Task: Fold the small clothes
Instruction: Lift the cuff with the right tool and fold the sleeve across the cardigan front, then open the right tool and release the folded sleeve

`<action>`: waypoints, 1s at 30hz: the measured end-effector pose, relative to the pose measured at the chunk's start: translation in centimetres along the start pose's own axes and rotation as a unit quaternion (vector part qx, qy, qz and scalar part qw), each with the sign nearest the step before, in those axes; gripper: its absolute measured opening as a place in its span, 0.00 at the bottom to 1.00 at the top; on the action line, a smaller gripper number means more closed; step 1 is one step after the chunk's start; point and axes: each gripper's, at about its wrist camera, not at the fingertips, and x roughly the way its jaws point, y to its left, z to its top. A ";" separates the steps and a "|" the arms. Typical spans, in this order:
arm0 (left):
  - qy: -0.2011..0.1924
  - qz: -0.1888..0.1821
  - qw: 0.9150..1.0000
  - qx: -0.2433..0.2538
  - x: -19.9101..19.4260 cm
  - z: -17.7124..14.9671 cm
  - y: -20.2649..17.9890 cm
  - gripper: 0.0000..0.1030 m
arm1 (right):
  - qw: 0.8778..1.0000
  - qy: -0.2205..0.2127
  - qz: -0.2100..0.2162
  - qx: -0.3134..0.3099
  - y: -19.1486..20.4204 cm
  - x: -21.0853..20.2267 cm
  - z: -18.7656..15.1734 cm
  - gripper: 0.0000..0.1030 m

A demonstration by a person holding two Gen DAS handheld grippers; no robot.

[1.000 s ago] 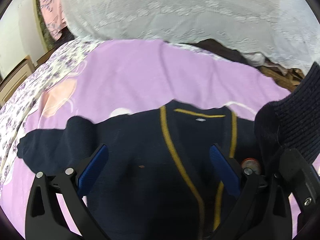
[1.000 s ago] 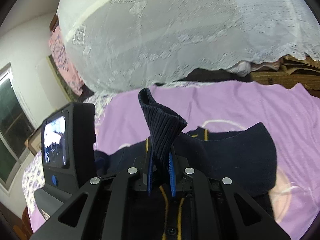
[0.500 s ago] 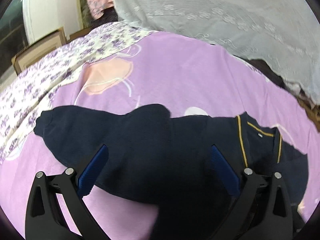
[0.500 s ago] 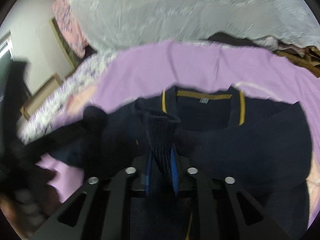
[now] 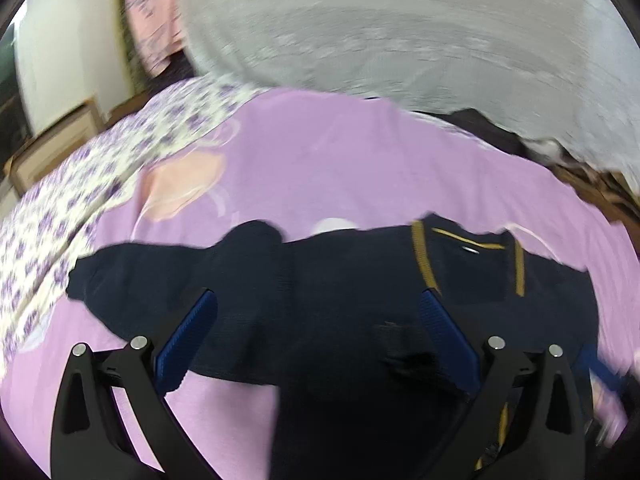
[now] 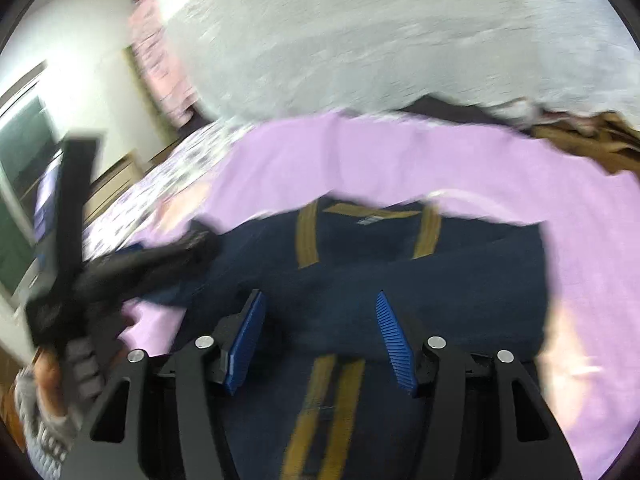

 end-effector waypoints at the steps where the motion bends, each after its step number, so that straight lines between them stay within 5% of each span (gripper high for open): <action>1: -0.006 0.001 1.000 0.021 -0.2 -0.2 -1.2 0.96 | 1.000 -0.002 -0.012 0.012 -1.2 0.0 0.4 0.32; 2: -0.011 0.005 0.999 0.035 -0.2 -0.4 -2.1 0.96 | 0.999 0.003 -0.021 0.036 -3.1 0.3 0.8 0.22; 5: -0.007 0.041 0.995 0.087 1.4 -1.6 -4.7 0.96 | 0.994 0.020 -0.025 0.101 -7.6 1.7 0.8 0.18; 8: 0.062 0.091 0.986 0.126 5.9 -3.4 -5.3 0.96 | 0.986 0.061 -0.059 0.141 -11.3 4.3 -1.2 0.15; 10: 0.061 0.072 0.990 0.101 6.3 -3.9 -4.4 0.96 | 0.980 0.083 -0.058 0.169 -12.9 5.8 -2.9 0.02; 12: 0.067 0.068 0.990 0.102 5.7 -3.6 -4.0 0.96 | 0.980 0.077 -0.048 0.179 -13.5 5.4 -3.3 0.01; 15: 0.029 0.075 0.993 0.081 3.7 -3.0 -3.1 0.96 | 0.985 0.046 -0.065 0.153 -12.2 3.3 -2.7 0.08; 18: 0.007 0.047 0.997 0.058 2.0 -2.4 -2.4 0.96 | 0.991 0.031 -0.032 0.122 -10.2 1.8 -2.0 0.08; 23: 0.075 0.065 0.991 0.087 6.2 -4.3 -3.4 0.96 | 0.992 0.095 -0.041 0.078 -7.6 5.3 -4.2 0.26; 26: 0.066 0.051 0.993 0.078 4.9 -3.6 -2.8 0.96 | 0.993 0.081 -0.068 0.056 -6.6 4.8 -4.3 0.27; 30: 0.069 0.017 0.997 0.035 4.7 -3.2 -1.5 0.96 | 0.998 0.037 -0.048 0.035 -4.2 2.9 -3.0 0.36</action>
